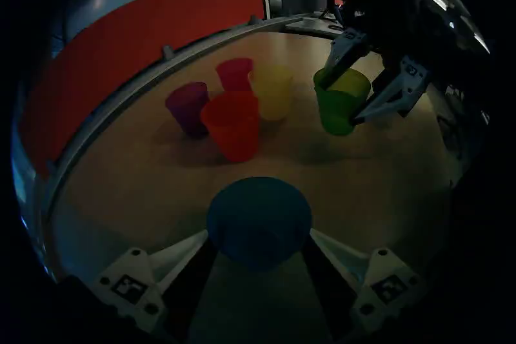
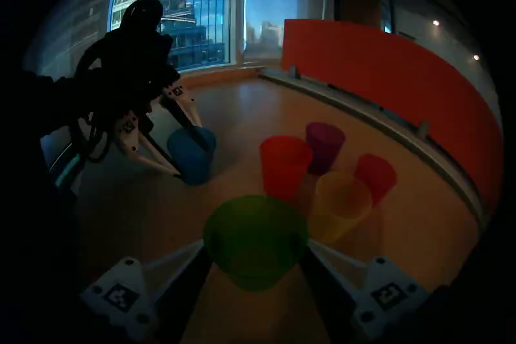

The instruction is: Pour water

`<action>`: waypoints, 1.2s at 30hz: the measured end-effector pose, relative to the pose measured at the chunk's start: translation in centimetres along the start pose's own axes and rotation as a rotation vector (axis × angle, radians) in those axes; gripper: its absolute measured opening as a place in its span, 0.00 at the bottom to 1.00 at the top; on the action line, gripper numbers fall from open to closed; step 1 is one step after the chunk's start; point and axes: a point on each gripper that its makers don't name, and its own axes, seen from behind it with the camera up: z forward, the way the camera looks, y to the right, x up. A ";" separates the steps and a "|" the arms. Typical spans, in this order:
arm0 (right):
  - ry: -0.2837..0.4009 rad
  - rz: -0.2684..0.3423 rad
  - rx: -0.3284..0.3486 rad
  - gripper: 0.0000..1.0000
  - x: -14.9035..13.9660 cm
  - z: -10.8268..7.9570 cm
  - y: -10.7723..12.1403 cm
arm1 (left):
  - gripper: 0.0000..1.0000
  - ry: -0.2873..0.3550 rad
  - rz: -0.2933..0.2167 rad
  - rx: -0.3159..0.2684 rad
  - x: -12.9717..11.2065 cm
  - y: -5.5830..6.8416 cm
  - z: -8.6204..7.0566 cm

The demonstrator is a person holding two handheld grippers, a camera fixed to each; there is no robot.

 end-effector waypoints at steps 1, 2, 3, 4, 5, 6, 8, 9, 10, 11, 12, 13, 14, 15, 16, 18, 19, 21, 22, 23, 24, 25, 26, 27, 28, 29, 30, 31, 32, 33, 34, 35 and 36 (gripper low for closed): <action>-0.001 0.000 -0.001 0.88 0.0 0.0 0.0 | 0.83 -0.002 -0.003 -0.001 -0.2 0.0 0.0; -0.002 -0.001 -0.001 0.88 -0.1 0.1 0.0 | 0.83 -0.005 -0.007 -0.002 -0.4 0.0 -0.1; -0.003 -0.001 -0.002 0.88 -0.1 0.1 0.0 | 0.83 -0.007 -0.010 -0.002 -0.6 0.0 -0.1; -0.004 -0.001 -0.002 0.88 -0.2 0.2 0.0 | 0.83 -0.009 -0.013 -0.002 -0.8 0.0 -0.2; -0.005 -0.001 -0.003 0.88 -0.2 0.2 0.1 | 0.83 -0.012 -0.015 -0.002 -1.0 0.0 -0.2; -0.005 -0.001 -0.003 0.88 -0.2 0.2 0.1 | 0.83 -0.013 -0.017 -0.001 -1.1 -0.1 -0.2; -0.005 0.000 -0.002 0.88 -0.2 0.2 0.0 | 0.83 -0.016 -0.019 -0.001 -1.3 -0.2 -0.2; -0.005 0.000 -0.002 0.88 -0.2 0.2 0.0 | 0.83 -0.017 -0.020 -0.002 -1.4 -0.1 -0.2; -0.005 0.001 -0.002 0.88 -0.2 0.2 0.0 | 0.84 -0.018 -0.020 -0.003 -1.5 -0.1 -0.2; -0.005 0.001 -0.002 0.88 -0.1 0.2 0.0 | 0.84 -0.019 -0.020 -0.005 -1.5 0.0 -0.2; -0.005 0.002 -0.003 0.88 -0.2 0.3 0.1 | 0.84 -0.020 -0.018 -0.006 -1.5 0.0 -0.2; -0.005 0.002 -0.003 0.88 -0.2 0.3 0.1 | 0.84 -0.020 -0.016 -0.007 -1.6 0.1 -0.2; -0.006 0.002 -0.004 0.88 -0.2 0.3 0.1 | 0.85 -0.020 -0.012 -0.007 -1.6 0.1 -0.2; -0.007 0.003 -0.005 0.88 -0.2 0.3 0.1 | 0.85 -0.024 -0.010 -0.006 -1.7 0.1 -0.2; -0.008 0.003 -0.006 0.88 -0.3 0.4 0.1 | 0.85 -0.028 -0.007 -0.003 -1.8 0.1 -0.3; -0.010 0.005 -0.008 0.88 -0.4 0.5 0.1 | 0.86 -0.038 -0.002 0.002 -2.1 0.1 -0.3; -0.012 0.005 -0.009 0.88 -0.6 0.5 0.2 | 0.86 -0.044 -0.001 0.005 -2.3 0.1 -0.3; -0.015 0.007 -0.010 0.88 -0.8 0.7 0.1 | 0.87 -0.052 0.001 0.010 -2.6 0.1 -0.3; -0.015 0.008 -0.009 0.88 -0.8 0.7 0.1 | 0.87 -0.054 0.001 0.011 -2.7 0.2 -0.3; -0.015 0.008 -0.008 0.88 -0.9 0.8 0.1 | 0.87 -0.055 0.001 0.012 -2.9 0.2 -0.3; -0.016 0.009 -0.008 0.88 -1.0 0.8 0.0 | 0.87 -0.056 -0.001 0.012 -3.0 0.2 -0.4; -0.016 0.010 -0.007 0.88 -1.0 0.8 0.0 | 0.88 -0.056 -0.003 0.012 -3.0 0.3 -0.4; -0.016 0.011 -0.007 0.88 -1.1 0.9 0.0 | 0.88 -0.057 -0.005 0.012 -3.1 0.3 -0.5; -0.016 0.012 -0.007 0.88 -1.1 0.9 0.0 | 0.88 -0.058 -0.006 0.013 -3.2 0.3 -0.6; -0.017 0.013 -0.008 0.88 -1.2 0.9 0.0 | 0.89 -0.059 -0.007 0.015 -3.3 0.4 -0.6; -0.017 0.015 -0.008 0.88 -1.3 0.9 0.0 | 0.89 -0.059 -0.008 0.017 -3.5 0.4 -0.7; -0.018 0.016 -0.009 0.88 -1.4 0.9 0.0 | 0.89 -0.060 -0.009 0.018 -3.6 0.4 -0.7; -0.019 0.018 -0.010 0.88 -1.4 0.9 0.1 | 0.89 -0.061 -0.011 0.019 -3.7 0.4 -0.8; -0.020 0.020 -0.012 0.88 -1.6 0.9 0.1 | 0.90 -0.062 -0.013 0.021 -3.8 0.4 -0.9; -0.021 0.022 -0.012 0.88 -1.6 0.9 0.1 | 0.90 -0.062 -0.015 0.021 -3.8 0.4 -1.0; -0.021 0.023 -0.013 0.88 -1.7 0.9 0.1 | 0.90 -0.063 -0.017 0.021 -3.9 0.5 -1.1; -0.022 0.025 -0.014 0.88 -1.9 0.9 0.2 | 0.90 -0.064 -0.020 0.022 -4.0 0.5 -1.2; -0.023 0.025 -0.015 0.88 -2.0 0.9 0.2 | 0.91 -0.063 -0.022 0.022 -4.0 0.5 -1.3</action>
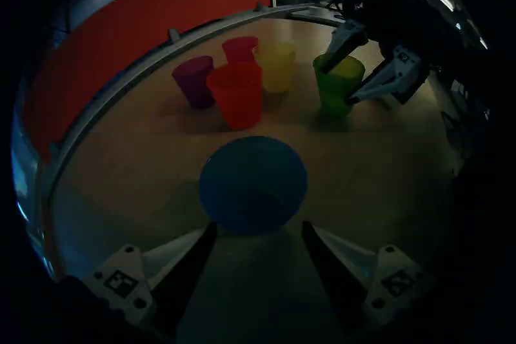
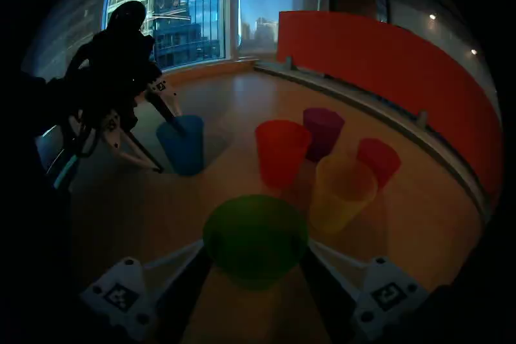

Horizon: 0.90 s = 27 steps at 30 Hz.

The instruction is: Pour water

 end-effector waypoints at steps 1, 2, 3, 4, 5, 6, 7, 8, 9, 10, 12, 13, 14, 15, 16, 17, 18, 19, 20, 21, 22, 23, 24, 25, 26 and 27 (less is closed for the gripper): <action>-0.001 -0.001 -0.001 0.88 -0.1 0.0 0.0 | 0.91 0.001 -0.002 0.001 0.0 0.0 -0.1; -0.003 -0.001 -0.003 0.88 -0.2 0.0 0.1 | 0.91 0.002 -0.004 0.001 0.0 0.1 -0.2; -0.003 -0.002 -0.004 0.88 -0.3 0.0 0.1 | 0.92 0.003 -0.005 0.001 0.0 0.1 -0.3; -0.003 -0.003 -0.004 0.88 -0.4 0.0 0.1 | 0.92 0.003 -0.007 0.001 0.0 0.2 -0.3; -0.003 -0.004 -0.005 0.88 -0.5 0.0 0.1 | 0.92 0.004 -0.009 0.001 0.0 0.2 -0.4; -0.003 -0.004 -0.006 0.88 -0.5 0.0 0.0 | 0.92 0.004 -0.010 0.002 -0.1 0.2 -0.5; -0.004 -0.004 -0.006 0.88 -0.6 0.0 0.0 | 0.93 0.005 -0.012 0.003 -0.1 0.2 -0.5; -0.004 -0.004 -0.006 0.88 -0.7 0.0 0.0 | 0.93 0.005 -0.013 0.005 -0.1 0.2 -0.6; -0.003 -0.002 -0.006 0.88 -0.7 0.0 0.0 | 0.93 0.005 -0.014 0.006 -0.1 0.2 -0.7; -0.002 0.000 -0.006 0.89 -0.7 -0.1 0.0 | 0.93 0.005 -0.016 0.007 -0.1 0.2 -0.7; 0.000 0.004 -0.007 0.89 -0.7 -0.2 0.0 | 0.94 0.005 -0.018 0.009 -0.1 0.2 -0.8; 0.000 0.007 -0.007 0.89 -0.7 -0.2 -0.1 | 0.94 0.005 -0.019 0.010 -0.1 0.2 -0.9; 0.001 0.010 -0.007 0.91 -0.7 -0.3 -0.1 | 0.95 0.005 -0.021 0.010 -0.1 0.3 -0.9; 0.000 0.011 -0.007 0.93 -0.8 -0.3 -0.1 | 0.95 0.005 -0.021 0.011 -0.1 0.2 -1.0; -0.002 0.013 -0.007 0.96 -0.9 -0.4 -0.1 | 0.95 0.005 -0.022 0.013 -0.1 0.2 -1.1; -0.003 0.014 -0.007 0.99 -0.9 -0.5 -0.2 | 0.95 0.005 -0.022 0.015 -0.1 0.2 -1.1; -0.005 0.015 -0.010 1.00 -1.0 -0.6 -0.1 | 0.96 0.005 -0.023 0.017 -0.1 0.2 -1.2; -0.006 0.016 -0.013 1.00 -1.1 -0.7 -0.1 | 0.96 0.006 -0.024 0.019 -0.1 0.2 -1.3; -0.007 0.017 -0.017 1.00 -1.1 -0.8 -0.1 | 0.96 0.007 -0.026 0.021 -0.1 0.1 -1.4; -0.005 0.019 -0.021 1.00 -1.2 -0.9 0.0 | 0.96 0.008 -0.027 0.023 -0.2 0.1 -1.5; -0.002 0.021 -0.026 1.00 -1.1 -1.1 0.0 | 0.97 0.009 -0.030 0.024 -0.2 0.1 -1.6; 0.002 0.023 -0.031 1.00 -1.1 -1.3 0.1 | 0.97 0.010 -0.032 0.026 -0.3 0.1 -1.7; 0.004 0.026 -0.035 1.00 -1.1 -1.5 0.2 | 0.97 0.011 -0.034 0.027 -0.3 0.1 -1.8; 0.005 0.029 -0.037 1.00 -1.2 -1.7 0.2 | 0.98 0.012 -0.037 0.029 -0.4 0.2 -1.9; 0.007 0.032 -0.040 1.00 -1.3 -1.9 0.2 | 0.98 0.014 -0.039 0.031 -0.5 0.2 -2.0; 0.008 0.035 -0.044 1.00 -1.4 -2.2 0.3 | 0.98 0.016 -0.042 0.034 -0.6 0.2 -2.2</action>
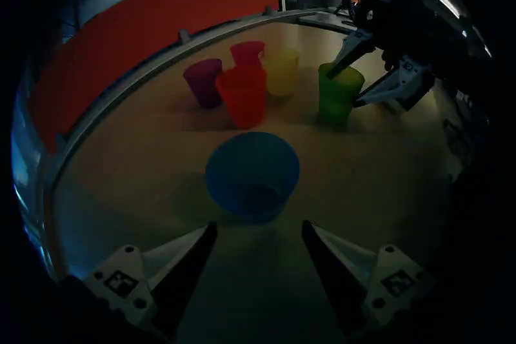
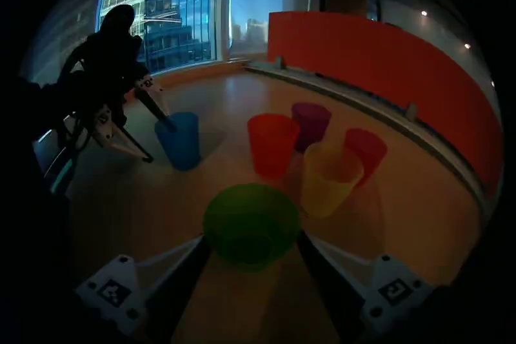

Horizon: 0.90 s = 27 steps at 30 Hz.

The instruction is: Pour water

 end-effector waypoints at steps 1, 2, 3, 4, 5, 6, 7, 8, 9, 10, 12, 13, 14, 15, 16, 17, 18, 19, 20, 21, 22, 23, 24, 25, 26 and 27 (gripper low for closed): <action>0.000 0.002 -0.004 1.00 -0.1 -0.3 0.1 | 0.98 0.002 -0.003 0.003 -0.1 0.0 -0.1; -0.001 0.005 -0.009 1.00 -0.3 -0.6 0.2 | 0.98 0.004 -0.007 0.007 -0.2 -0.1 -0.3; 0.001 0.006 -0.015 1.00 -0.4 -0.9 0.2 | 0.98 0.007 -0.012 0.011 -0.3 -0.2 -0.4; 0.003 0.006 -0.021 1.00 -0.5 -1.2 0.3 | 0.98 0.010 -0.018 0.015 -0.3 -0.2 -0.6; 0.006 0.006 -0.028 1.00 -0.6 -1.5 0.4 | 0.98 0.014 -0.026 0.020 -0.4 -0.3 -0.8; 0.009 0.007 -0.034 1.00 -0.6 -1.9 0.5 | 0.98 0.018 -0.034 0.025 -0.5 -0.4 -0.9; 0.013 0.010 -0.040 1.00 -0.7 -2.2 0.6 | 0.98 0.023 -0.043 0.029 -0.6 -0.6 -1.1; 0.017 0.012 -0.047 1.00 -0.7 -2.5 0.6 | 0.98 0.028 -0.053 0.035 -0.6 -0.7 -1.3; 0.021 0.015 -0.052 1.00 -0.7 -2.8 0.7 | 0.98 0.034 -0.061 0.040 -0.7 -0.8 -1.5; 0.024 0.018 -0.057 1.00 -0.8 -3.1 0.7 | 0.98 0.040 -0.068 0.046 -0.7 -0.9 -1.8; 0.033 0.024 -0.068 1.00 -0.9 -3.7 0.7 | 0.98 0.055 -0.083 0.059 -0.7 -1.1 -2.3; 0.037 0.025 -0.074 1.00 -0.9 -4.0 0.8 | 0.98 0.062 -0.089 0.066 -0.7 -1.2 -2.6; 0.041 0.026 -0.080 1.00 -0.9 -4.4 0.8 | 0.97 0.069 -0.096 0.073 -0.7 -1.3 -3.0; 0.045 0.026 -0.085 1.00 -0.8 -4.6 0.8 | 0.97 0.076 -0.102 0.079 -0.7 -1.4 -3.2; 0.049 0.025 -0.090 1.00 -0.8 -4.9 0.8 | 0.97 0.082 -0.107 0.083 -0.6 -1.5 -3.5; 0.053 0.024 -0.096 1.00 -0.7 -5.3 0.9 | 0.97 0.089 -0.113 0.089 -0.6 -1.6 -3.8; 0.057 0.023 -0.101 1.00 -0.7 -5.5 0.9 | 0.97 0.094 -0.117 0.095 -0.6 -1.7 -4.1; 0.061 0.021 -0.106 1.00 -0.6 -5.8 0.9 | 0.98 0.099 -0.120 0.103 -0.5 -1.8 -4.3; 0.067 0.020 -0.111 1.00 -0.5 -6.1 0.9 | 0.98 0.104 -0.125 0.111 -0.5 -2.0 -4.6; 0.071 0.018 -0.116 1.00 -0.4 -6.4 0.9 | 0.98 0.110 -0.128 0.120 -0.5 -2.2 -4.9; 0.076 0.016 -0.121 1.00 -0.3 -6.6 0.9 | 0.97 0.116 -0.130 0.130 -0.5 -2.4 -5.2; 0.081 0.014 -0.127 1.00 -0.2 -6.9 0.9 | 0.97 0.122 -0.133 0.141 -0.4 -2.6 -5.5; 0.087 0.012 -0.133 1.00 -0.1 -7.2 0.9 | 0.97 0.130 -0.139 0.150 -0.4 -2.7 -5.8; 0.093 0.010 -0.140 1.00 -0.1 -7.4 1.0 | 0.97 0.138 -0.145 0.158 -0.3 -2.9 -6.0; 0.100 0.008 -0.147 1.00 0.0 -7.7 1.0 | 0.97 0.147 -0.153 0.168 -0.2 -3.1 -6.3; 0.105 0.007 -0.155 1.00 0.1 -8.0 1.0 | 0.98 0.156 -0.161 0.174 -0.1 -3.2 -6.6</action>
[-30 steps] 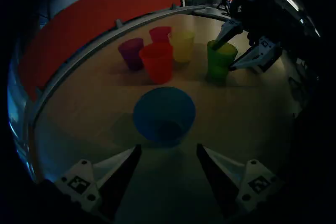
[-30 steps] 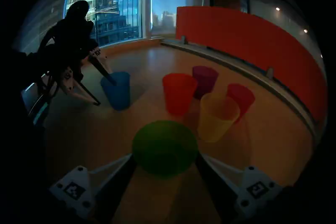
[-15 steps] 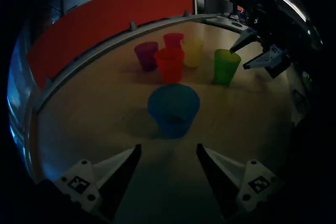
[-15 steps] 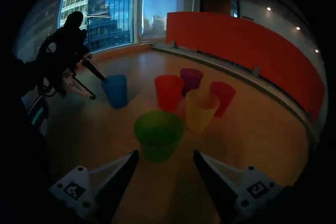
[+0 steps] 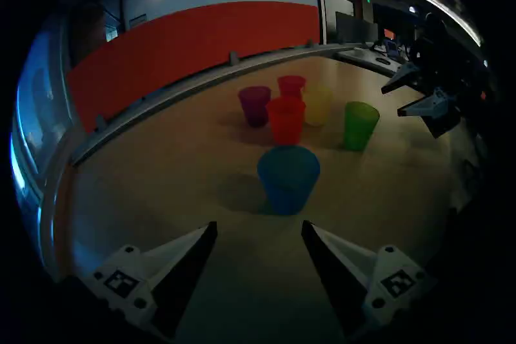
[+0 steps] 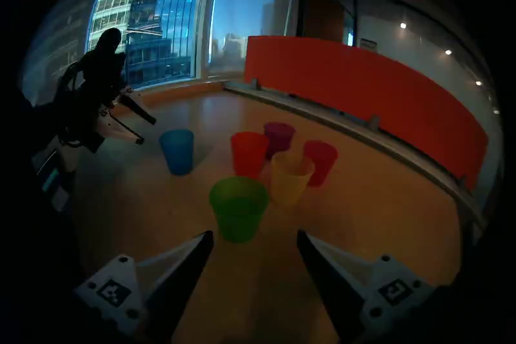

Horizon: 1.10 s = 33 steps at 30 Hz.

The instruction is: Pour water

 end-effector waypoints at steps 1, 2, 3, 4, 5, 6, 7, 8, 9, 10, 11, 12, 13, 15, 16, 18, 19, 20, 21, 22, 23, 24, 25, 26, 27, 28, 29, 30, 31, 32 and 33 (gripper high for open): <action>0.006 0.001 -0.008 1.00 0.1 -0.2 0.1 | 0.98 0.008 -0.009 0.005 0.1 -0.1 -0.2; 0.012 0.001 -0.016 1.00 0.1 -0.5 0.2 | 0.98 0.018 -0.019 0.010 0.3 -0.2 -0.4; 0.017 0.004 -0.024 1.00 0.2 -0.7 0.3 | 0.98 0.026 -0.026 0.016 0.4 -0.3 -0.6; 0.022 0.008 -0.030 1.00 0.2 -0.9 0.4 | 0.98 0.033 -0.031 0.022 0.5 -0.4 -0.7; 0.028 0.012 -0.038 1.00 0.3 -1.2 0.5 | 0.98 0.042 -0.037 0.029 0.6 -0.5 -0.9; 0.033 0.018 -0.046 1.00 0.3 -1.4 0.6 | 0.98 0.050 -0.041 0.036 0.8 -0.6 -1.1; 0.038 0.024 -0.055 1.00 0.4 -1.6 0.8 | 0.98 0.059 -0.044 0.043 1.0 -0.7 -1.3; 0.044 0.032 -0.065 1.00 0.4 -1.8 1.0 | 0.98 0.069 -0.047 0.051 1.1 -0.9 -1.4; 0.049 0.040 -0.075 1.00 0.5 -2.0 1.2 | 0.98 0.077 -0.051 0.057 1.3 -0.9 -1.6; 0.055 0.049 -0.086 1.00 0.5 -2.2 1.4 | 0.98 0.085 -0.056 0.063 1.4 -1.0 -1.7; 0.061 0.060 -0.098 1.00 0.6 -2.4 1.7 | 0.97 0.095 -0.061 0.070 1.5 -1.1 -1.9; 0.067 0.068 -0.108 1.00 0.7 -2.6 1.9 | 0.97 0.104 -0.066 0.077 1.7 -1.2 -2.0; 0.074 0.076 -0.118 1.00 0.8 -2.8 2.2 | 0.97 0.113 -0.070 0.084 1.8 -1.4 -2.2; 0.090 0.092 -0.141 1.00 1.1 -3.1 2.6 | 0.97 0.133 -0.080 0.102 2.1 -1.8 -2.4; 0.099 0.099 -0.152 1.00 1.2 -3.3 2.9 | 0.98 0.144 -0.086 0.114 2.3 -2.1 -2.5; 0.119 0.114 -0.179 1.00 1.5 -3.5 3.5 | 0.97 0.168 -0.098 0.139 2.7 -2.7 -2.8; 0.129 0.121 -0.193 1.00 1.7 -3.6 3.8 | 0.97 0.180 -0.104 0.152 2.9 -3.0 -2.9; 0.140 0.130 -0.208 1.00 1.8 -3.6 4.2 | 0.97 0.194 -0.111 0.166 3.1 -3.4 -3.1; 0.149 0.138 -0.220 1.00 1.9 -3.7 4.5 | 0.97 0.207 -0.117 0.178 3.3 -3.7 -3.2; 0.158 0.145 -0.231 1.00 2.0 -3.7 4.7 | 0.97 0.220 -0.122 0.190 3.4 -4.0 -3.3; 0.167 0.154 -0.244 1.00 2.1 -3.8 5.0 | 0.97 0.234 -0.129 0.203 3.6 -4.3 -3.4; 0.175 0.161 -0.257 1.00 2.1 -3.8 5.3 | 0.97 0.247 -0.135 0.216 3.7 -4.6 -3.5; 0.184 0.168 -0.270 1.00 2.2 -3.8 5.6 | 0.97 0.261 -0.142 0.231 3.9 -4.9 -3.6; 0.193 0.175 -0.286 1.00 2.2 -3.9 5.9 | 0.97 0.275 -0.150 0.247 4.1 -5.3 -3.8; 0.201 0.181 -0.300 1.00 2.3 -3.9 6.3 | 0.97 0.288 -0.158 0.260 4.2 -5.6 -4.0; 0.208 0.186 -0.314 1.00 2.3 -4.0 6.6 | 0.97 0.300 -0.167 0.271 4.4 -5.8 -4.1; 0.216 0.191 -0.330 1.00 2.3 -4.0 7.0 | 0.97 0.314 -0.177 0.283 4.6 -6.1 -4.3; 0.224 0.195 -0.345 1.00 2.4 -4.1 7.4 | 0.97 0.328 -0.187 0.292 4.7 -6.4 -4.5; 0.233 0.197 -0.359 1.00 2.6 -4.2 7.7 | 0.97 0.344 -0.199 0.301 4.9 -6.6 -4.7; 0.243 0.200 -0.375 1.00 2.7 -4.4 8.1 | 0.97 0.360 -0.213 0.310 5.1 -6.9 -4.9; 0.254 0.202 -0.390 1.00 2.9 -4.5 8.4 | 0.97 0.375 -0.223 0.320 5.3 -7.1 -5.1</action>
